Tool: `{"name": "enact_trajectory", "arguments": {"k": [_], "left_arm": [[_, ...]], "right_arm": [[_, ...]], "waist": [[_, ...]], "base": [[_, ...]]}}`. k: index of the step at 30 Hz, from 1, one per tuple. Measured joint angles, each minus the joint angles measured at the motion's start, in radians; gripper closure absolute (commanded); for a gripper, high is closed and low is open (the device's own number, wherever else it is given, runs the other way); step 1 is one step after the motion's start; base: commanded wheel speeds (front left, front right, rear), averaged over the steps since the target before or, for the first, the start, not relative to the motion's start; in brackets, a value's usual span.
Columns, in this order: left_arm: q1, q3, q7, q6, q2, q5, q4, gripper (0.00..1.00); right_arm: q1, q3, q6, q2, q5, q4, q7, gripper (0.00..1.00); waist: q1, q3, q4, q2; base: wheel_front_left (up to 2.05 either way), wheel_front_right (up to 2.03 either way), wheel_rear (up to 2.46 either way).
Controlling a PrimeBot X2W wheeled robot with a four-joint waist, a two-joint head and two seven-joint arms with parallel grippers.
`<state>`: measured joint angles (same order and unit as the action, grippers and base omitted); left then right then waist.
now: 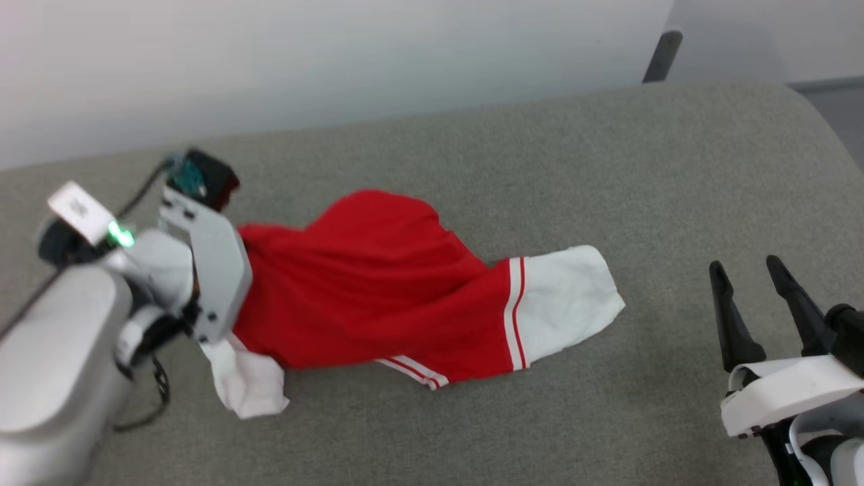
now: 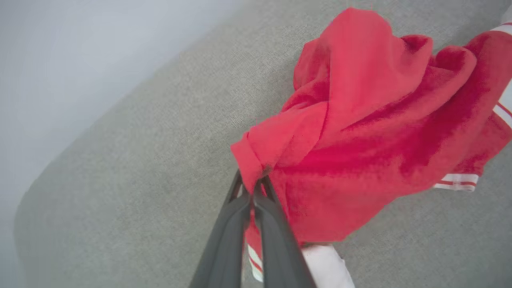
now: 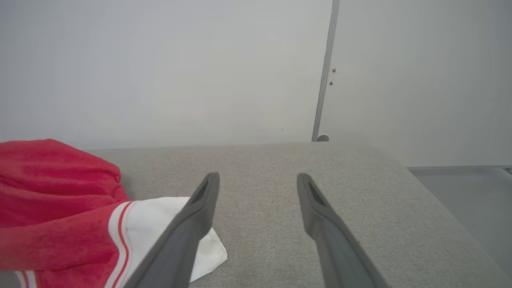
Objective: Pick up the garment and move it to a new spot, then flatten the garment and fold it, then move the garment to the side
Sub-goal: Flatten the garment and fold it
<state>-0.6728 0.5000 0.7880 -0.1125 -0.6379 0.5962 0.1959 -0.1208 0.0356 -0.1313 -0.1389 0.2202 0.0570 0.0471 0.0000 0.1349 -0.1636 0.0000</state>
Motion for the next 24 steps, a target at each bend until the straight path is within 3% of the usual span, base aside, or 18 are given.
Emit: {"name": "enact_trajectory", "arguments": {"k": [9, 15, 16, 18, 19, 20, 24], "left_arm": [[-0.149, 0.063, -0.103, -0.016, -0.043, -0.059, 0.101, 1.00], [-0.205, 0.091, -0.177, -0.016, -0.038, -0.042, 0.234, 0.97], [-0.210, 0.096, -0.188, -0.016, -0.032, -0.037, 0.258, 0.78], [-0.218, 0.109, -0.212, -0.016, -0.019, -0.022, 0.296, 0.63], [-0.224, 0.112, -0.222, -0.016, -0.011, -0.014, 0.315, 0.13], [-0.231, 0.117, -0.234, -0.016, -0.004, -0.008, 0.330, 0.00], [-0.261, 0.141, -0.260, -0.016, 0.020, 0.014, 0.370, 0.00]], "right_arm": [[-0.044, -0.018, 0.000, -0.001, 0.009, -0.002, -0.014, 0.00], [-0.066, -0.026, 0.000, 0.000, 0.017, -0.014, -0.032, 0.00], [-0.072, -0.026, 0.000, -0.001, 0.017, -0.017, -0.039, 0.00], [-0.077, -0.027, 0.000, 0.000, 0.017, -0.022, -0.042, 0.00], [-0.079, -0.026, 0.000, 0.001, 0.017, -0.026, -0.044, 0.00], [-0.081, -0.026, 0.000, 0.000, 0.017, -0.029, -0.045, 0.00], [-0.087, -0.026, 0.000, -0.004, 0.017, -0.040, -0.047, 0.00]], "waist": [[0.0000, 0.094, -0.032, 0.0000], [0.0000, 0.165, -0.062, 0.0000], [0.0000, 0.176, -0.066, 0.0000], [0.0000, 0.195, -0.073, 0.0000], [0.0000, 0.203, -0.076, 0.0000], [0.0000, 0.209, -0.078, 0.0000], [0.0000, 0.215, -0.068, 0.0000]], "base": [[0.00, 0.00, 0.00], [0.00, 0.00, 0.00], [0.00, 0.00, 0.00], [0.00, 0.00, 0.00], [0.00, 0.00, 0.00], [0.00, 0.00, 0.00], [0.00, 0.00, 0.00]]}}
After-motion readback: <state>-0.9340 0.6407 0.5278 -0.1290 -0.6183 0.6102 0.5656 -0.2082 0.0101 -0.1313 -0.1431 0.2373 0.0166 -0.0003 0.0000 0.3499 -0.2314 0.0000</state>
